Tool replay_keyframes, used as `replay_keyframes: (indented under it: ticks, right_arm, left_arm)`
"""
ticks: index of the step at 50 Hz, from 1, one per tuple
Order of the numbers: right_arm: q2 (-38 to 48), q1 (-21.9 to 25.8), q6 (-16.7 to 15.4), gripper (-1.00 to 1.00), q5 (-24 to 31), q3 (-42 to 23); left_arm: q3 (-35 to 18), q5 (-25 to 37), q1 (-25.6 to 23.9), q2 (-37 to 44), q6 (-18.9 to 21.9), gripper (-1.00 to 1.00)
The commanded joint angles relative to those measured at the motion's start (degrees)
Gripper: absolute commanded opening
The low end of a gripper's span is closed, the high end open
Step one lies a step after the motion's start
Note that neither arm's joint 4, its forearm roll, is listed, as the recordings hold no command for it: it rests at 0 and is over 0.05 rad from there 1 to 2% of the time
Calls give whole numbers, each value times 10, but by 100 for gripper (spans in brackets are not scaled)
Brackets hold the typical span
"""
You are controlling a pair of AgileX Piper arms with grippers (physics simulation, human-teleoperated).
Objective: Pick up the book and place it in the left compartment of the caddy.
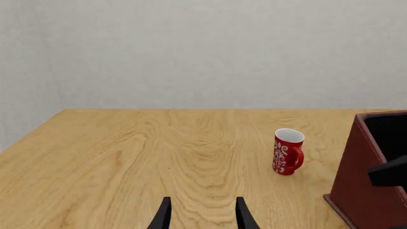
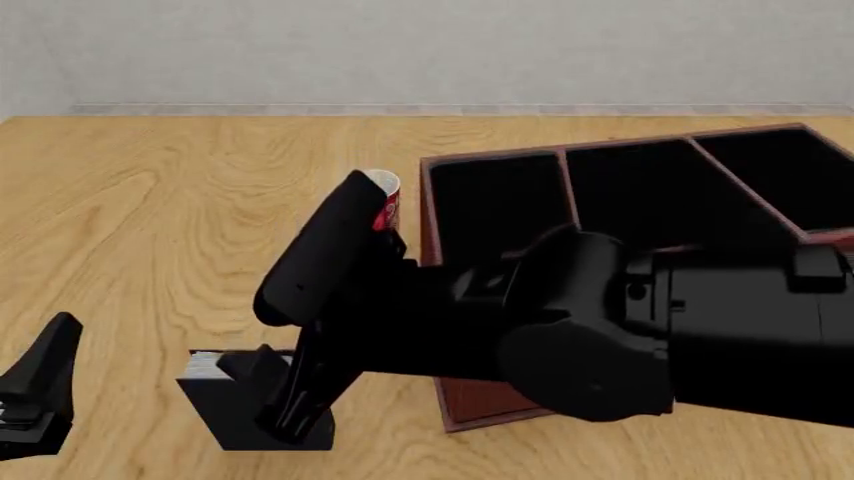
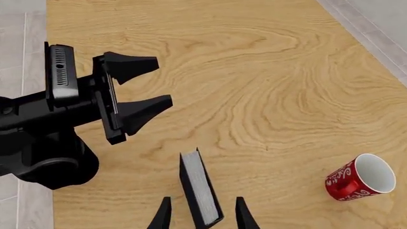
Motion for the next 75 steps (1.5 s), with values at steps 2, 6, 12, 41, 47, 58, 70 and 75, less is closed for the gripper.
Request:
replay_keyframes:
  ticks: [2, 6, 12, 41, 47, 58, 70, 75]
  right_arm:
    - [6, 0, 8, 100, -14, 10]
    - [12, -1, 8, 100, -21, 13]
    - [20, 1, 13, 100, -29, 14]
    - [53, -6, 21, 100, -62, 23]
    - [62, -9, 24, 100, -70, 23]
    - [75, -11, 32, 100, -84, 29]
    - [84, -9, 42, 100, -98, 40]
    - [84, -6, 49, 100, -104, 46]
  left_arm:
    - [0, 0, 0, 0, 0, 100]
    - [0, 0, 0, 0, 0, 100]
    - [0, 0, 0, 0, 0, 100]
    - [0, 0, 0, 0, 0, 100]
    - [0, 0, 0, 0, 0, 100]
    - [0, 0, 0, 0, 0, 100]
    - [0, 0, 0, 0, 0, 100]
    - [0, 0, 0, 0, 0, 100]
